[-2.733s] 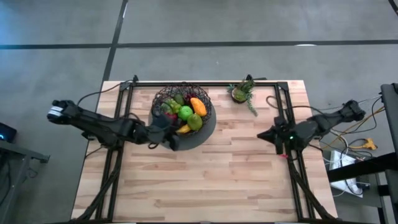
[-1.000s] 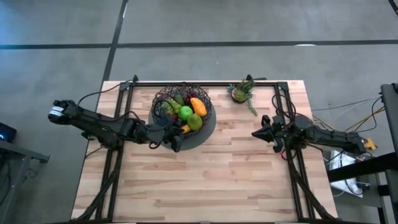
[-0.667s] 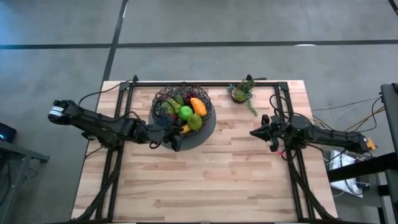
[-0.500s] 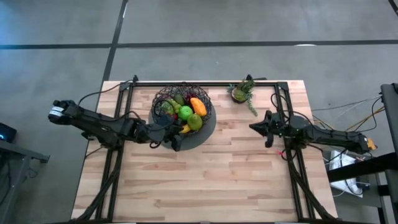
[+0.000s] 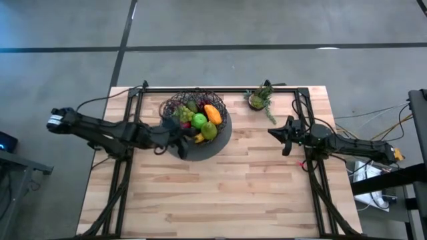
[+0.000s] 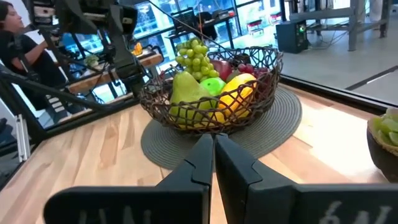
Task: Build produce basket
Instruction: Return to Home Position
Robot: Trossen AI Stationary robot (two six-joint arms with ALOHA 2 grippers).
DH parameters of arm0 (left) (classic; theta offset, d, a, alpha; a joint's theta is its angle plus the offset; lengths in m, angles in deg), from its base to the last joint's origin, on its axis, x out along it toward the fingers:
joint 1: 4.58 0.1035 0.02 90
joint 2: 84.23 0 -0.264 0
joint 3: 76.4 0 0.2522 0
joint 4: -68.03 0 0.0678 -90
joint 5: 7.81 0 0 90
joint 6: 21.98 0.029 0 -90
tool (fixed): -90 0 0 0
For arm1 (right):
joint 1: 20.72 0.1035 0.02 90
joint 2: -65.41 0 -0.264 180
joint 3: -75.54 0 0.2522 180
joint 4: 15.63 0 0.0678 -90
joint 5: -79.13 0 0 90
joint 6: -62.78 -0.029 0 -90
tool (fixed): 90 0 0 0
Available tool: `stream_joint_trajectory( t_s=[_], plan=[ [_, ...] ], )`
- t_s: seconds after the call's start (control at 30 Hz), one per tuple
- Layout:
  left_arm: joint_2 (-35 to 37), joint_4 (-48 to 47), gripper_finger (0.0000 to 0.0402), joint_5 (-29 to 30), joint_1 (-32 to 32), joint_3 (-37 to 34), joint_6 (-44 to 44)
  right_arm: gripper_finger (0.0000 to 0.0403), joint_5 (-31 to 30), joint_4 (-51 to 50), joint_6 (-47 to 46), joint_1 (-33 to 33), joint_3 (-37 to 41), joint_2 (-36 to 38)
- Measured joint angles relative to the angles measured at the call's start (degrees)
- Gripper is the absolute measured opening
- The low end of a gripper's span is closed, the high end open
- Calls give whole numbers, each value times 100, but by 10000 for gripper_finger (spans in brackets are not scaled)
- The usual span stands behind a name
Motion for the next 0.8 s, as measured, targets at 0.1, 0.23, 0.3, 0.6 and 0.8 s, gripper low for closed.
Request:
stream_joint_trajectory(
  t_s=[0.1, 0.23, 0.3, 0.6, 0.8],
  plan=[
    [516, 11, 193, -1, 170, -286, 324, 9, -4, 1, -2, 0, 0, 0],
    [1378, 69, 193, -5, 460, -857, 607, 9, -8, 1, 0, 0, 0, -2],
    [1838, 239, 193, -19, 606, -1200, 777, 9, -13, 6, 0, 0, 0, -2],
    [3232, 1784, 193, -44, 911, -2791, 1674, 9, -21, 21, 0, 0, 0, -2],
    [3473, 1957, 193, -42, 914, -3329, 2011, 9, -21, 25, -1, 0, 0, -2]
  ],
)
